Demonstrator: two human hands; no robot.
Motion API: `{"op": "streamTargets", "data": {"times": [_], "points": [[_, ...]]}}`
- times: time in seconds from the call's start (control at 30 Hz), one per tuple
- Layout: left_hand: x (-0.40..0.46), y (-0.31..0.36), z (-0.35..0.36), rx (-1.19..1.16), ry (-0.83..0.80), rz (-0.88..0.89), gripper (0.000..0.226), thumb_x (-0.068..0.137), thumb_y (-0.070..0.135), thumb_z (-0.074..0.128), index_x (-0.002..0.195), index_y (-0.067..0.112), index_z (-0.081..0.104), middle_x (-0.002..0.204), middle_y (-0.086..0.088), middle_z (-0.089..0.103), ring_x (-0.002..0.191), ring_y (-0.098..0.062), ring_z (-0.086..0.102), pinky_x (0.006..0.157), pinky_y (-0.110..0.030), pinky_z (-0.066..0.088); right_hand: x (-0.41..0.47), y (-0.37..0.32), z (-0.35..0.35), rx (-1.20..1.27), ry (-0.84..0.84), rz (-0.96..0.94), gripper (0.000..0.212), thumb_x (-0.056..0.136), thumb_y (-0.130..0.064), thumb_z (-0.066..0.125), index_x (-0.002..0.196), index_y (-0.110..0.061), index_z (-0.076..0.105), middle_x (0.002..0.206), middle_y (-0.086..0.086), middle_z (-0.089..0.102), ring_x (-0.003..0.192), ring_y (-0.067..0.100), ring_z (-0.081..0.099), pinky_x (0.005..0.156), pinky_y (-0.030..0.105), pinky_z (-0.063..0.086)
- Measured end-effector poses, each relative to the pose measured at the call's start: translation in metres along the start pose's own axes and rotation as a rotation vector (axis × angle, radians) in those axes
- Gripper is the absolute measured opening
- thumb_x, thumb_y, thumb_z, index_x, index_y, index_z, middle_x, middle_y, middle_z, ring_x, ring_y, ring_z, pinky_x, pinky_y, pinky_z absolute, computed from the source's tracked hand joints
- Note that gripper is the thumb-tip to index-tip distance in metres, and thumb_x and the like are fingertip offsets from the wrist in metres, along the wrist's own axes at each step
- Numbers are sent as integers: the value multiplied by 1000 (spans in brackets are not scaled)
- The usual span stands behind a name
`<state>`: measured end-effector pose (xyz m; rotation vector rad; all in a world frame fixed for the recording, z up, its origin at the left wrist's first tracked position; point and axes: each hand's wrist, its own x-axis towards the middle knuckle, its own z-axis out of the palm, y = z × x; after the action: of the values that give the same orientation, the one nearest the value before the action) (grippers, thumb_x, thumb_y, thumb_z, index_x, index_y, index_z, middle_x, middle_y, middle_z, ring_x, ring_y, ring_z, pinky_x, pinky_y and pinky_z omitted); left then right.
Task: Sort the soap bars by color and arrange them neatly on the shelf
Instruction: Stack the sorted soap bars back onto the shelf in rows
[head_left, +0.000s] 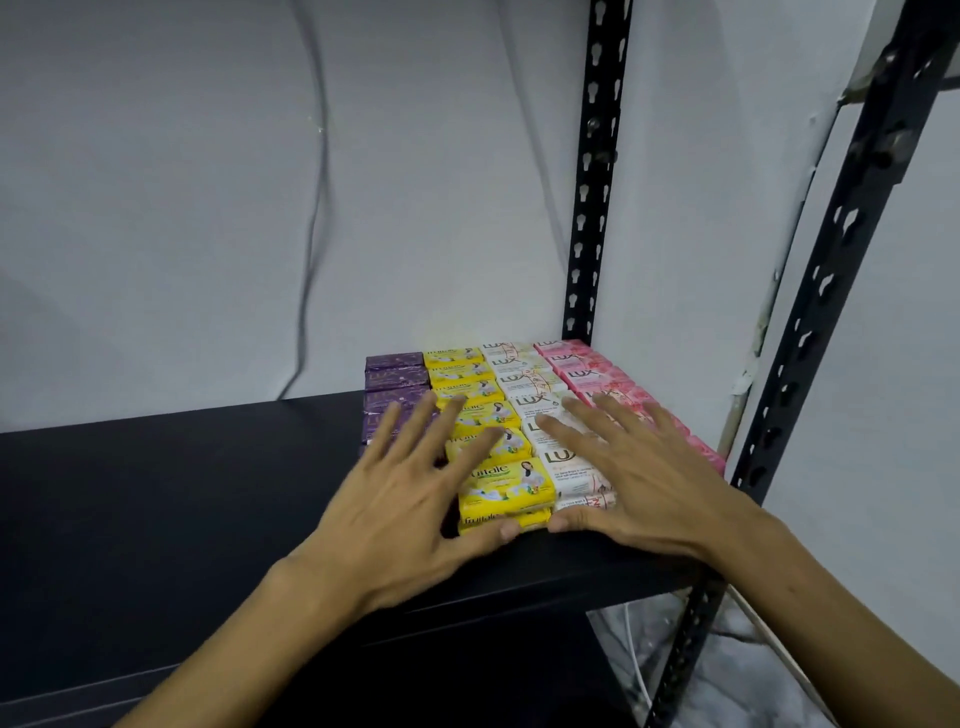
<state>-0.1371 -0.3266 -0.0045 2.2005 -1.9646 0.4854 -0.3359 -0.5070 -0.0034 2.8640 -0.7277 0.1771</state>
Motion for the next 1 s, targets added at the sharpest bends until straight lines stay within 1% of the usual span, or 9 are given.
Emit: {"op": "streamTargets", "data": {"times": [0.13, 0.23, 0.37, 0.5, 0.63, 0.73, 0.8, 0.87, 1.0], "points": [[15, -5, 14, 77, -133, 144, 81, 91, 82, 13, 153, 42, -20, 167, -1, -10, 153, -20, -11, 125, -44, -2, 9, 5, 6, -29, -30, -56, 94, 75, -96, 12, 150, -49, -17, 166, -6, -4, 153, 20, 3, 120, 58, 10], [19, -9, 18, 86, -179, 160, 83, 91, 80, 15, 152, 40, -25, 166, 1, -14, 153, -17, -13, 126, -40, 1, 10, 6, 9, -31, -36, -57, 94, 76, -95, 12, 152, -46, -16, 166, -5, -3, 153, 21, 3, 120, 58, 10], [20, -9, 20, 78, -173, 166, 82, 92, 79, 16, 153, 40, -23, 166, 2, -15, 152, -16, -14, 126, -40, 1, 13, 6, 13, -35, -12, -58, 94, 78, -94, 10, 155, -43, -10, 166, -4, 2, 153, 23, 7, 119, 58, 14], [20, -8, 19, 84, -185, 151, 79, 93, 77, 14, 152, 41, -24, 165, 4, -17, 152, -15, -17, 126, -41, 2, 12, 6, 15, -53, -42, -45, 93, 77, -94, 8, 151, -45, -21, 166, -7, -9, 153, 19, -3, 121, 56, 8], [19, -9, 17, 52, -185, 140, 80, 92, 79, 17, 153, 43, -20, 166, 4, -13, 152, -14, -14, 126, -41, 1, 9, 6, 10, 18, -67, -34, 94, 74, -96, 10, 150, -49, -19, 165, -11, -12, 153, 15, -9, 122, 56, 3], [15, -6, 10, 6, -161, 112, 86, 88, 85, 19, 154, 44, -15, 167, 6, -11, 152, -11, -16, 125, -42, -3, 5, 4, 2, 122, -39, -14, 97, 71, -98, 13, 151, -50, -14, 164, -16, -11, 151, 7, -12, 123, 52, 0], [10, 0, 5, -11, -116, 67, 87, 86, 87, 11, 156, 41, -12, 166, 8, -13, 151, -9, -18, 125, -43, -3, 2, 1, -2, 138, 27, 6, 99, 70, -99, 10, 152, -49, -11, 163, -17, -8, 151, 5, -11, 123, 50, -1], [9, 9, 4, -3, -75, 50, 80, 90, 81, 3, 157, 38, -8, 166, 7, -10, 152, -10, -16, 125, -44, -2, 2, -2, -1, 83, 61, 26, 99, 70, -98, 3, 154, -46, -8, 164, -15, -6, 151, 7, -8, 123, 50, 0], [19, 14, 15, 78, -128, 53, 75, 96, 72, 1, 159, 31, -6, 167, -2, -6, 153, -17, -11, 125, -45, 1, 3, -6, 8, 54, 21, 73, 102, 69, -95, -11, 156, -41, -5, 166, -9, -1, 153, 13, -2, 122, 53, 4]]}}
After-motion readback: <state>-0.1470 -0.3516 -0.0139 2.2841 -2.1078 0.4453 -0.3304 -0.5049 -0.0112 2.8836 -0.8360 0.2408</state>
